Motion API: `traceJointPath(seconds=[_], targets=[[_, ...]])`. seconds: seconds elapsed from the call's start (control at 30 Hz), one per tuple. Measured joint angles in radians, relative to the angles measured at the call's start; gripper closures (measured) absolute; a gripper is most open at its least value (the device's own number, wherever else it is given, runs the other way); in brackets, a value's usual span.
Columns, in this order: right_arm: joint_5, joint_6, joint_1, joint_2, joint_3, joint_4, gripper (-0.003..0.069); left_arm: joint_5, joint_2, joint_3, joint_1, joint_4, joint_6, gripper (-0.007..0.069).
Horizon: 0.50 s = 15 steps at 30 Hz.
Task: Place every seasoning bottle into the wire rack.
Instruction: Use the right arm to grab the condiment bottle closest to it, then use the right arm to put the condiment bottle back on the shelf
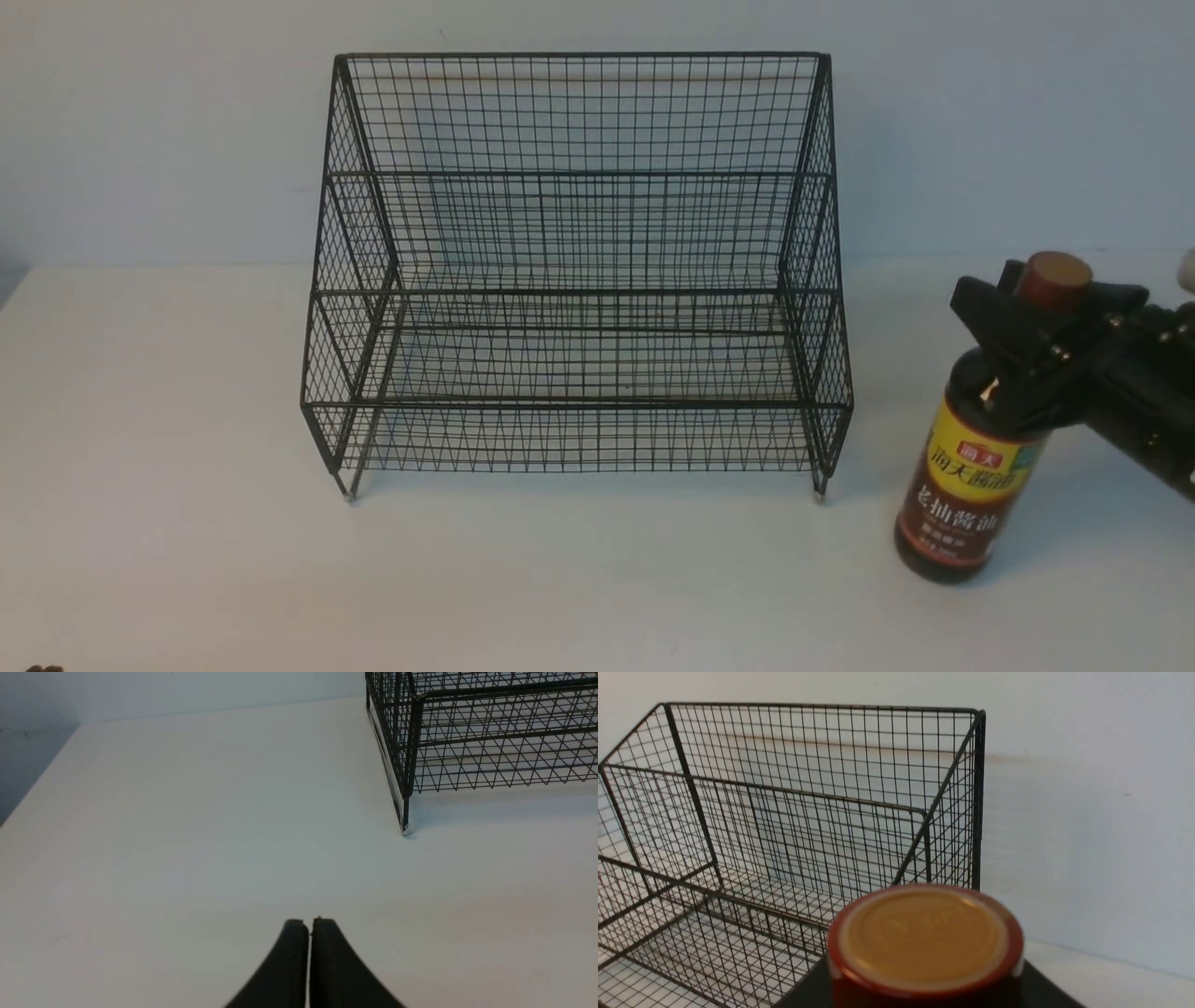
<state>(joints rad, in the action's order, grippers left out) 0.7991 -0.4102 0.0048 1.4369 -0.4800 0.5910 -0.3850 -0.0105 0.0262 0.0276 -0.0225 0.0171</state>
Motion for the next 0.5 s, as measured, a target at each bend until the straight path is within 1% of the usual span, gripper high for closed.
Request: traceJointPath(seconds=[0.1, 0.23, 0.5], targets=[[-0.108, -0.053, 0.001, -0.031, -0.043, 0.057, 0.0391, 0.0, 0.0, 0.0, 0.0, 0.0, 0.0, 0.0629], [-0.199, -0.126, 0.001, -0.088, -0.103, 0.116, 0.0391, 0.0, 0.0, 0.0, 0.0, 0.0, 0.0, 0.0629], [-0.25, -0.266, 0.003, -0.141, -0.211, 0.234, 0.0391, 0.0, 0.0, 0.0, 0.0, 0.0, 0.0, 0.0629]])
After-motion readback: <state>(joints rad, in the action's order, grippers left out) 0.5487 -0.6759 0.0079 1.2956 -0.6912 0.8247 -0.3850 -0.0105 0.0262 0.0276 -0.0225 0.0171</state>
